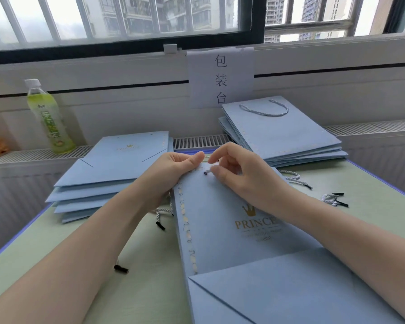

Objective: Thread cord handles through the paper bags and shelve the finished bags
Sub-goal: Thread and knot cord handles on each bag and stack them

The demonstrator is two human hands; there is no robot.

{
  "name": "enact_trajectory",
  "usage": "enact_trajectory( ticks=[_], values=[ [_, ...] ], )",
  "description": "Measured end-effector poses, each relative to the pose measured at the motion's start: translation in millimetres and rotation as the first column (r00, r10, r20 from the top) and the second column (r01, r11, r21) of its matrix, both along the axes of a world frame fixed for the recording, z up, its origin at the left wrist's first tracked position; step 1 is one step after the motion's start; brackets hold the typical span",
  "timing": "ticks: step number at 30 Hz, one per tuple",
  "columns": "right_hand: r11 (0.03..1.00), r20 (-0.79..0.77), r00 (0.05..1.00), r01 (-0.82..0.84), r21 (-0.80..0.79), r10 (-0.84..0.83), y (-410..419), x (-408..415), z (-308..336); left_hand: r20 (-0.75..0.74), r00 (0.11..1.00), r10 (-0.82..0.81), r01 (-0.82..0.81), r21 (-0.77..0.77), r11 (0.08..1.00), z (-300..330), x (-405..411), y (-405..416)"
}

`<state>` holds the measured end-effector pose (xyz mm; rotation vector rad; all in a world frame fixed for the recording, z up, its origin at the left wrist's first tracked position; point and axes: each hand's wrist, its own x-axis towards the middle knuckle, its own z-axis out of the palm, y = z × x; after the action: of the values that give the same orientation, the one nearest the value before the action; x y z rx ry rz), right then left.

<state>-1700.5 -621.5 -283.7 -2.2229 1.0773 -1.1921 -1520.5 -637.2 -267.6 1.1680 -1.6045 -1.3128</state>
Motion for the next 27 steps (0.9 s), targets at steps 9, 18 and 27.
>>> enact_trajectory(
  ticks=[9, 18, 27],
  values=[
    [0.985, 0.209, 0.978, -0.060, 0.164, 0.025, -2.1, -6.0, 11.1, 0.188, 0.977, 0.103, -0.077, -0.140, 0.987, 0.5, -5.3, -4.4],
    [0.966, 0.557, 0.806, 0.256, -0.023, -0.200, -7.5, -22.2, 30.6, 0.835, 0.536, 0.125, 0.106, -0.213, 0.971, 14.0, 3.7, -3.3],
    [0.993, 0.494, 0.863, 0.113, 0.024, -0.110, -5.8, -20.5, 28.3, 0.839, 0.382, 0.388, 0.028, -0.430, 0.902, 18.2, -4.8, 8.2]
  ],
)
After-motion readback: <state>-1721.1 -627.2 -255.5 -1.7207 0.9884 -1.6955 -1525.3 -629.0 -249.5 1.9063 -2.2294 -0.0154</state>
